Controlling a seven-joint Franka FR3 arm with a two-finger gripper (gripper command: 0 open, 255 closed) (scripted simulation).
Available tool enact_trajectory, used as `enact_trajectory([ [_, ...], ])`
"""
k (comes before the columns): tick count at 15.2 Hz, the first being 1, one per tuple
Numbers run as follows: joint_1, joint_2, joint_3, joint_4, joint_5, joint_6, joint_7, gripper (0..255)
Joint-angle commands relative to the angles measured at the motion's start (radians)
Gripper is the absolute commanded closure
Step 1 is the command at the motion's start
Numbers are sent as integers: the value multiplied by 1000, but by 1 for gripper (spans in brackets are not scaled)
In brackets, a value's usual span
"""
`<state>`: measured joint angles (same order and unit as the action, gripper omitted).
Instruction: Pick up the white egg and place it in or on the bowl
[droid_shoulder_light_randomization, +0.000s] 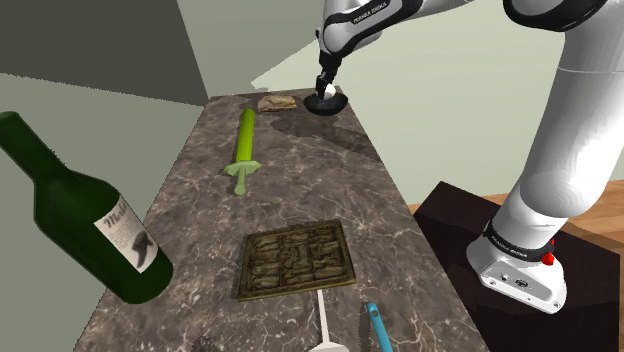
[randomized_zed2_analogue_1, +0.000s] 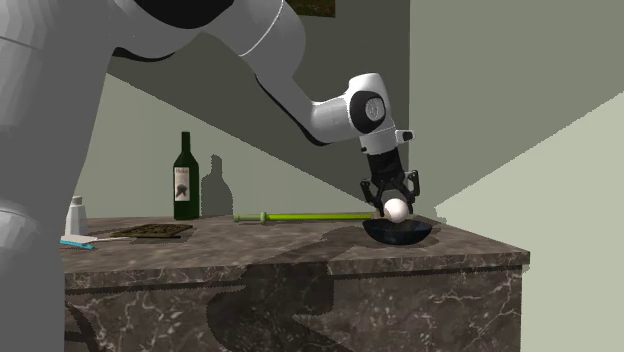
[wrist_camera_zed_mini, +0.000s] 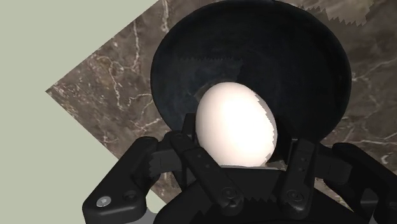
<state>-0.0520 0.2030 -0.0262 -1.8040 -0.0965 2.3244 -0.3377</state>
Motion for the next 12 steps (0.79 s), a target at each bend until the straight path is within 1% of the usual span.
enact_trajectory([
  [1, 0, 0, 0, -1, 0, 2, 0, 255],
  [5, 0, 0, 0, -1, 0, 2, 0, 255],
  [6, 0, 0, 0, -1, 0, 2, 0, 0],
  [11, 0, 0, 0, -1, 0, 2, 0, 0],
  [12, 1, -21, 1, 2, 0, -23, 0, 0],
])
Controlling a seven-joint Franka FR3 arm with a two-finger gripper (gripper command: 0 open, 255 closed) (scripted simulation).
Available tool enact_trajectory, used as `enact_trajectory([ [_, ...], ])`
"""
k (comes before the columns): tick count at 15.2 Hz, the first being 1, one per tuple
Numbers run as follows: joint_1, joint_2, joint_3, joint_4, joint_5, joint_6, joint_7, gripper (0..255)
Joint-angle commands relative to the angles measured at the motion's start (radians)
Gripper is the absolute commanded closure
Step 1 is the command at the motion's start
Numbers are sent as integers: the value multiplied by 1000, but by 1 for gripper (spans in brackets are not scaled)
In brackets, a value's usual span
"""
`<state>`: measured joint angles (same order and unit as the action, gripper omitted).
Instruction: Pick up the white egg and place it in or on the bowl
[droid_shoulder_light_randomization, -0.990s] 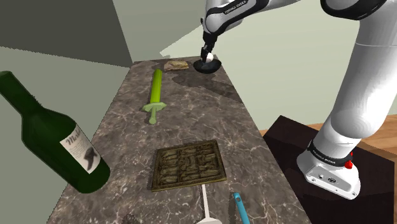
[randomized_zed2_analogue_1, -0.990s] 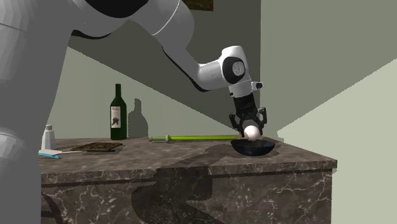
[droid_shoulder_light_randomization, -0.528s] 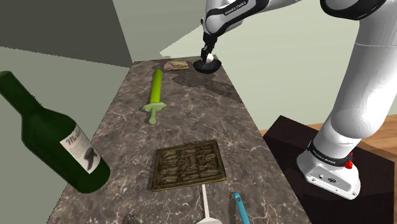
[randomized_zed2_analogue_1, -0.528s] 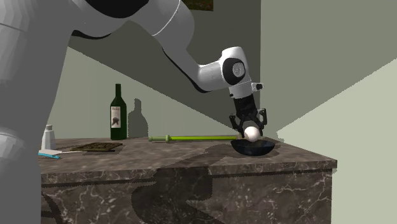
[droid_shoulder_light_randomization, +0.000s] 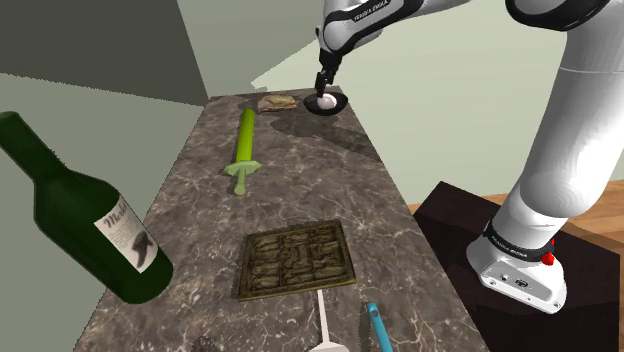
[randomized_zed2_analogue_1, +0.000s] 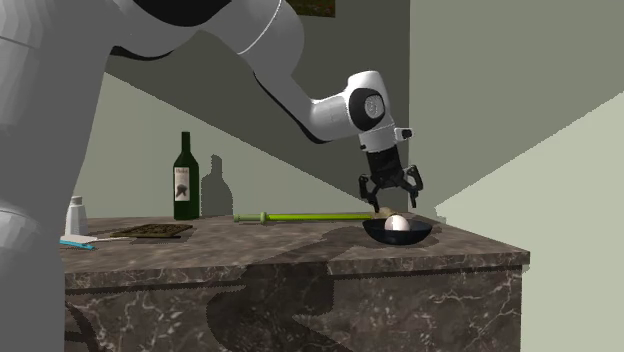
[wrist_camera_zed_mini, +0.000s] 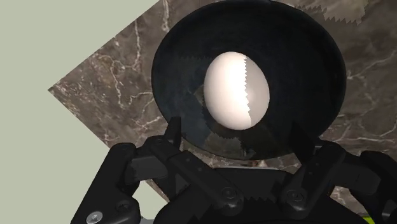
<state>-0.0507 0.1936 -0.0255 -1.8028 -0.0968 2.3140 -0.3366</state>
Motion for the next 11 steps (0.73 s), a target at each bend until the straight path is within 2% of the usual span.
enact_trajectory([
  [1, 1, -32, 1, 6, 1, -38, -1, 0],
  [3, 4, -66, 3, 19, 2, -85, -2, 0],
  [11, 4, -66, 3, 19, 2, -85, -2, 0],
])
